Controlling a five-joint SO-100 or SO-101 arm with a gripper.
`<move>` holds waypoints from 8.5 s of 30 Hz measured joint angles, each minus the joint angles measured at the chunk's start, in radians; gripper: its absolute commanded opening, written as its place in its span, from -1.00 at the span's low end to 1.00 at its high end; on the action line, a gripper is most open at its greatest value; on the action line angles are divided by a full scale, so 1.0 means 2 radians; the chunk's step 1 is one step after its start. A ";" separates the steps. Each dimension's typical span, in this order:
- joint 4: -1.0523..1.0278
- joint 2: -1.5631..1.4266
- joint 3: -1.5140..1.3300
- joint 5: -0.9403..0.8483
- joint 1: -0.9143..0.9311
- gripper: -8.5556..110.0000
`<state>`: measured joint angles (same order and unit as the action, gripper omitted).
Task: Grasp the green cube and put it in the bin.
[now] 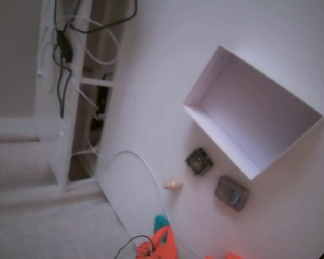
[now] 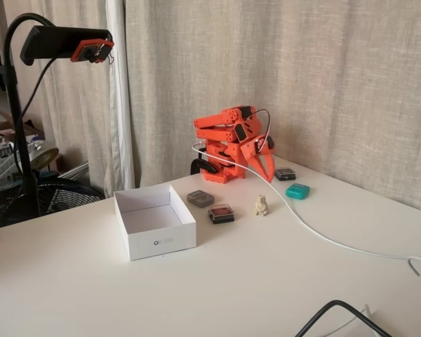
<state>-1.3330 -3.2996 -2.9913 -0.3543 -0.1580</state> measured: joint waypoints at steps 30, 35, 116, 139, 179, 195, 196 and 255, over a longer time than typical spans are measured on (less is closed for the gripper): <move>0.000 0.000 0.000 0.000 0.000 -1.00; 0.000 0.000 0.000 0.000 0.000 -1.00; -0.048 0.644 0.423 -0.012 -0.214 -0.02; 0.106 0.695 0.283 -0.068 -0.110 -0.02; 0.131 0.732 0.288 -0.071 -0.097 -0.30; 0.119 0.764 0.311 -0.071 -0.099 -0.30; 0.119 0.765 0.311 -0.071 -0.099 -0.30; 0.483 0.509 0.295 -0.072 0.245 -1.00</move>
<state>-0.3666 -2.2826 -2.4007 -0.4985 0.3329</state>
